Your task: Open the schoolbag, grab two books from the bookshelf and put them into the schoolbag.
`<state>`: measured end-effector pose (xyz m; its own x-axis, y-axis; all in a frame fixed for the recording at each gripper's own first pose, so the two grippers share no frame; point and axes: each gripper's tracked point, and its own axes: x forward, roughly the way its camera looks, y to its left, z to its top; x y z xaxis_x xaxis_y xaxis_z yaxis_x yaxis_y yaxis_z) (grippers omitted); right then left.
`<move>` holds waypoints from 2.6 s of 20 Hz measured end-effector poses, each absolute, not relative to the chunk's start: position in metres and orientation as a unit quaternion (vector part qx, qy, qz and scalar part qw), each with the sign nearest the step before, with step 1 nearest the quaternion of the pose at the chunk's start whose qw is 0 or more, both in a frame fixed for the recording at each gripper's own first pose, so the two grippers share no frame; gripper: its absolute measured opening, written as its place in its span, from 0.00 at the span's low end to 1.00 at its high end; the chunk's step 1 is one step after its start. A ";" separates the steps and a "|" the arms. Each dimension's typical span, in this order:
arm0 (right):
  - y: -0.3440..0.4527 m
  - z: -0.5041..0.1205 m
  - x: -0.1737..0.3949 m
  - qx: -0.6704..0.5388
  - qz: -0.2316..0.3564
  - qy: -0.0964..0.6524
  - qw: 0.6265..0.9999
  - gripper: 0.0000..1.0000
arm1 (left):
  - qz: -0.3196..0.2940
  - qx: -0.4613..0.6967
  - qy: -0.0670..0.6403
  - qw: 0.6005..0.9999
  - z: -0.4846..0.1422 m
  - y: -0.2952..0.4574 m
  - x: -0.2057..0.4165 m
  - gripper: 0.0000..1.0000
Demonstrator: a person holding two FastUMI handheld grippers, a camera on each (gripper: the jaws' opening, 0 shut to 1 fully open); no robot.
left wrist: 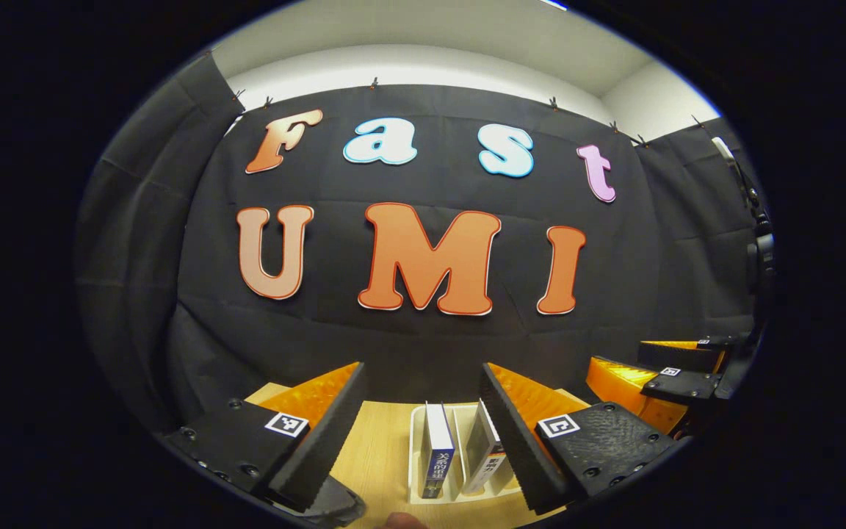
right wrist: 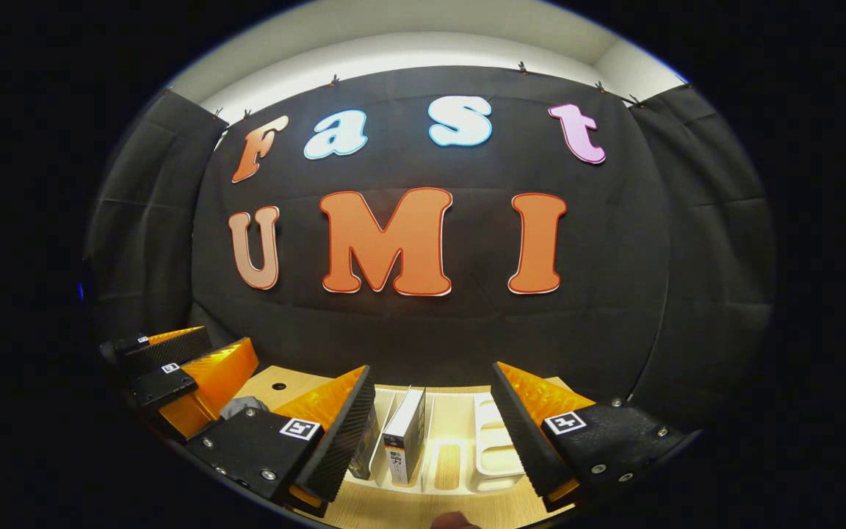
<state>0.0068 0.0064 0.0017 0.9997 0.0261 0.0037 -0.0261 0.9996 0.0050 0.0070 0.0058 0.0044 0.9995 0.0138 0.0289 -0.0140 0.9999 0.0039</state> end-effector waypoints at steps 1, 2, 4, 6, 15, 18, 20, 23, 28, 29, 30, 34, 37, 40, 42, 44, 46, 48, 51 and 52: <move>0.007 0.001 0.008 0.002 0.014 -0.002 1.000 0.95 | 0.006 0.003 -0.016 1.000 0.006 0.006 0.007 0.97; 0.008 0.001 0.009 0.002 0.015 -0.002 1.000 0.95 | 0.007 0.004 -0.017 1.000 0.004 0.004 0.006 0.98; 0.010 0.000 0.011 0.002 0.018 0.000 1.000 0.95 | 0.009 0.006 -0.019 1.000 0.006 0.006 0.006 0.98; 0.010 -0.001 0.011 -0.003 0.019 0.000 1.000 0.95 | 0.011 0.009 -0.023 1.000 0.007 0.007 0.008 0.98; 0.003 -0.005 0.016 -0.006 0.020 0.002 1.000 0.95 | 0.029 0.073 -0.019 0.997 -0.003 0.023 0.007 0.98; -0.002 -0.008 0.020 -0.015 0.021 0.004 1.000 0.95 | 0.040 0.122 -0.001 0.992 -0.021 0.034 0.003 0.98; -0.004 -0.008 0.025 -0.018 0.023 0.003 1.000 0.95 | 0.048 0.157 0.021 0.986 -0.040 0.045 0.001 1.00; -0.011 -0.009 0.034 -0.023 0.023 0.001 0.999 0.95 | 0.064 0.214 0.050 0.973 -0.064 0.063 -0.010 0.98; -0.020 -0.014 0.049 -0.032 0.032 -0.005 0.999 0.95 | 0.086 0.306 0.100 0.943 -0.113 0.090 -0.028 1.00; -0.021 -0.016 0.051 -0.035 0.036 -0.005 0.999 0.95 | 0.087 0.321 0.112 0.936 -0.125 0.092 -0.032 0.97; -0.021 -0.019 0.053 -0.038 0.039 -0.005 0.998 0.95 | 0.089 0.337 0.122 0.929 -0.136 0.096 -0.035 0.97; -0.021 -0.030 0.054 -0.038 0.055 0.009 0.998 0.95 | 0.086 0.395 0.168 0.899 -0.187 0.111 -0.050 0.97; -0.021 -0.034 0.057 -0.043 0.063 0.013 0.997 0.95 | 0.079 0.430 0.207 0.875 -0.228 0.119 -0.070 0.97; -0.025 -0.039 0.058 -0.042 0.064 0.017 0.997 0.95 | 0.076 0.460 0.241 0.851 -0.267 0.128 -0.083 0.97; -0.027 -0.042 0.060 -0.039 0.063 0.020 0.997 0.95 | 0.070 0.477 0.261 0.836 -0.289 0.132 -0.089 0.97; -0.033 -0.042 0.061 -0.038 0.056 0.022 0.997 0.95 | 0.071 0.483 0.275 0.828 -0.303 0.139 -0.093 0.97; -0.039 -0.042 0.062 -0.036 0.052 0.021 0.998 0.95 | 0.080 0.485 0.285 0.823 -0.311 0.148 -0.093 0.97; -0.042 -0.043 0.062 -0.034 0.049 0.022 0.998 0.95 | 0.092 0.491 0.293 0.816 -0.317 0.156 -0.092 0.97; -0.045 -0.045 0.062 -0.035 0.045 0.023 0.998 0.95 | 0.107 0.495 0.300 0.809 -0.325 0.167 -0.089 0.97; -0.046 -0.045 0.061 -0.035 0.045 0.024 0.998 0.95 | 0.110 0.494 0.304 0.807 -0.327 0.171 -0.088 0.97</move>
